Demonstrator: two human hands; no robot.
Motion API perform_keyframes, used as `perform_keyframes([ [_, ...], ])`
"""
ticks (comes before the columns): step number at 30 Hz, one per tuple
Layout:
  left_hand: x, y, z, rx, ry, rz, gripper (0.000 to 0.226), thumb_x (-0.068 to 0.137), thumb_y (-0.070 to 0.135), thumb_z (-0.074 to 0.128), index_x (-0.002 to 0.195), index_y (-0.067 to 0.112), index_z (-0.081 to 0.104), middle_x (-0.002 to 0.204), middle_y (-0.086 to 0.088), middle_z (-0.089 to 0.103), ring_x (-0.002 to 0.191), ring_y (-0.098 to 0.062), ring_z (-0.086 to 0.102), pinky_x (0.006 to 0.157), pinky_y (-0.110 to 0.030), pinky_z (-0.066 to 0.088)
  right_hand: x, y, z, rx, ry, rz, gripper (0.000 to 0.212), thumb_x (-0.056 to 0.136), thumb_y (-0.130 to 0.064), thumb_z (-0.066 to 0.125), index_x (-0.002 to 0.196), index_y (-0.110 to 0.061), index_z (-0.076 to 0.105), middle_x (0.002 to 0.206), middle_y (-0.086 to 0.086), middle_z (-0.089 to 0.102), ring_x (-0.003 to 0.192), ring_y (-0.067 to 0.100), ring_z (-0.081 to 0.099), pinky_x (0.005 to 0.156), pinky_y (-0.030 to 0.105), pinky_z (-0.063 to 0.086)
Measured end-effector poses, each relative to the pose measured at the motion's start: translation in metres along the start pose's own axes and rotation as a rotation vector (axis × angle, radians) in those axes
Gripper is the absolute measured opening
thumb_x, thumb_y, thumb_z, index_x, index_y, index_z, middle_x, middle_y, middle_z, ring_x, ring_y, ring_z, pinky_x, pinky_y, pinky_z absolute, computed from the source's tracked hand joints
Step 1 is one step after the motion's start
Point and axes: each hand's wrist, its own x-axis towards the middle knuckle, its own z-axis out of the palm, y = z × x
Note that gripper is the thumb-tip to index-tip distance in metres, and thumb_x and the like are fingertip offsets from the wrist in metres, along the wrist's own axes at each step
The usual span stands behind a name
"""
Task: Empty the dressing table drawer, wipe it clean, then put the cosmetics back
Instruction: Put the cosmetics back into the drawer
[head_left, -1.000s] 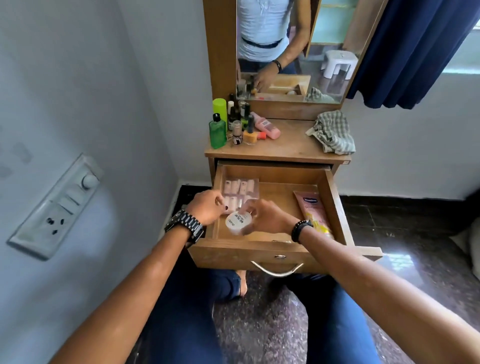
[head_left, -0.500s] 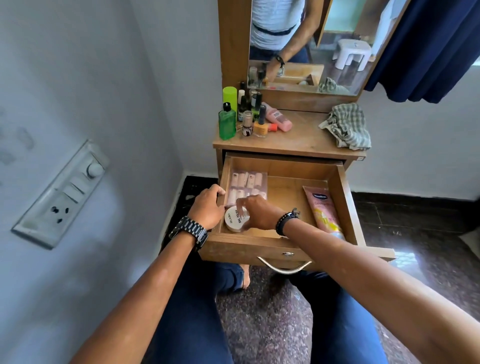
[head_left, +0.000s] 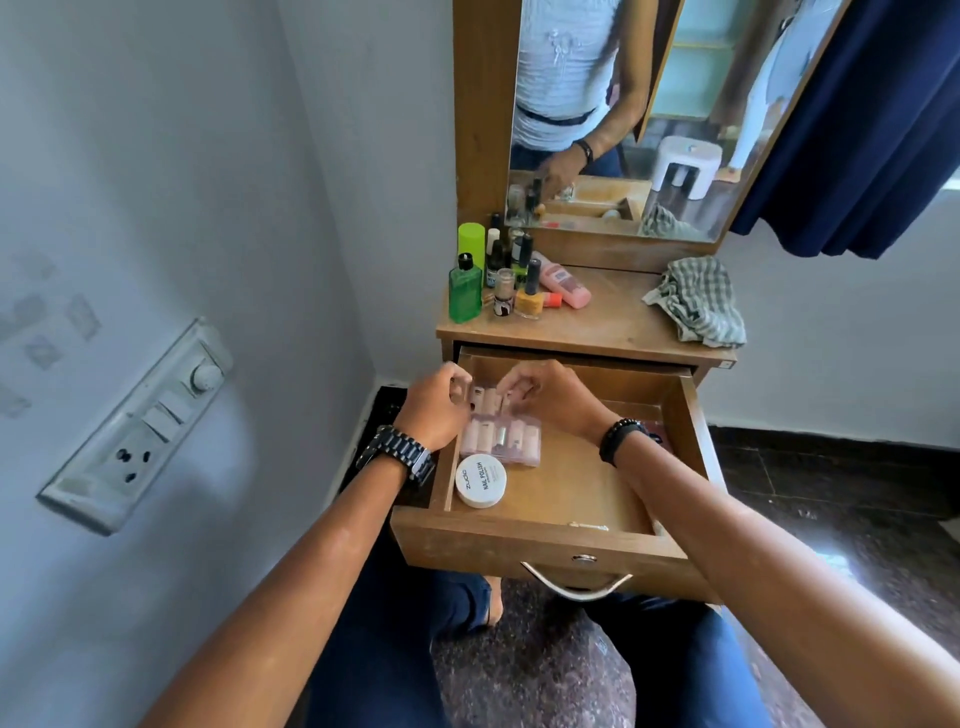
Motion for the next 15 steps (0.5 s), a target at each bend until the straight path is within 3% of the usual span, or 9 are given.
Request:
perform_keyframes([
  [3, 0.02, 0.019, -0.013, -0.06, 0.126, 0.036, 0.026, 0.085, 0.002, 0.054, 0.109, 0.011, 0.058, 0.106, -0.007, 0.063, 0.097, -0.021, 0.06, 0.075, -0.026, 0.044, 0.012, -0.017, -0.013, 0.129, 0.091, -0.025, 0.017, 0.082, 0.0, 0.067, 0.095, -0.01, 0.063, 0.07, -0.006, 0.062, 0.062, 0.002, 0.058, 0.058, 0.008, 0.045],
  [7, 0.054, 0.033, -0.027, -0.094, 0.341, 0.073, 0.028, 0.085, 0.007, 0.058, 0.113, 0.007, 0.055, 0.108, -0.01, 0.062, 0.097, -0.023, 0.059, 0.08, -0.029, 0.048, 0.033, -0.035, -0.023, 0.311, 0.281, -0.045, 0.021, 0.086, 0.005, 0.057, 0.104, -0.006, 0.058, 0.087, -0.002, 0.058, 0.067, 0.002, 0.061, 0.061, 0.017, 0.054],
  [9, 0.072, 0.035, -0.029, -0.101, 0.389, 0.058, 0.036, 0.083, 0.013, 0.064, 0.116, 0.006, 0.051, 0.113, -0.011, 0.059, 0.103, -0.024, 0.057, 0.086, -0.033, 0.048, 0.045, -0.042, -0.029, 0.122, 0.45, -0.06, 0.022, 0.086, -0.001, 0.058, 0.107, -0.008, 0.062, 0.106, 0.0, 0.059, 0.094, 0.009, 0.061, 0.084, 0.005, 0.044],
  [11, 0.086, 0.036, -0.028, -0.105, 0.398, 0.024, 0.045, 0.082, 0.017, 0.068, 0.12, 0.006, 0.047, 0.118, -0.012, 0.057, 0.108, -0.024, 0.055, 0.091, -0.033, 0.046, 0.053, -0.046, -0.035, -0.091, 0.532, -0.072, 0.034, 0.089, -0.008, 0.056, 0.122, -0.012, 0.059, 0.125, 0.003, 0.057, 0.115, 0.015, 0.053, 0.078, -0.015, 0.014],
  [12, 0.092, 0.037, -0.026, -0.108, 0.399, 0.012, 0.049, 0.08, 0.018, 0.069, 0.121, 0.006, 0.046, 0.12, -0.012, 0.056, 0.11, -0.025, 0.055, 0.093, -0.034, 0.046, 0.057, -0.047, -0.036, -0.147, 0.54, -0.089, 0.039, 0.09, -0.009, 0.054, 0.128, -0.013, 0.055, 0.131, 0.004, 0.054, 0.118, 0.017, 0.051, 0.073, -0.016, 0.01],
  [15, 0.103, 0.04, -0.02, -0.117, 0.4, -0.006, 0.053, 0.079, 0.02, 0.071, 0.123, 0.007, 0.045, 0.121, -0.013, 0.058, 0.111, -0.026, 0.056, 0.094, -0.037, 0.047, 0.067, -0.043, -0.039, -0.202, 0.588, -0.131, 0.047, 0.089, -0.004, 0.049, 0.135, -0.013, 0.049, 0.137, 0.003, 0.048, 0.118, 0.018, 0.051, 0.078, 0.001, 0.028],
])
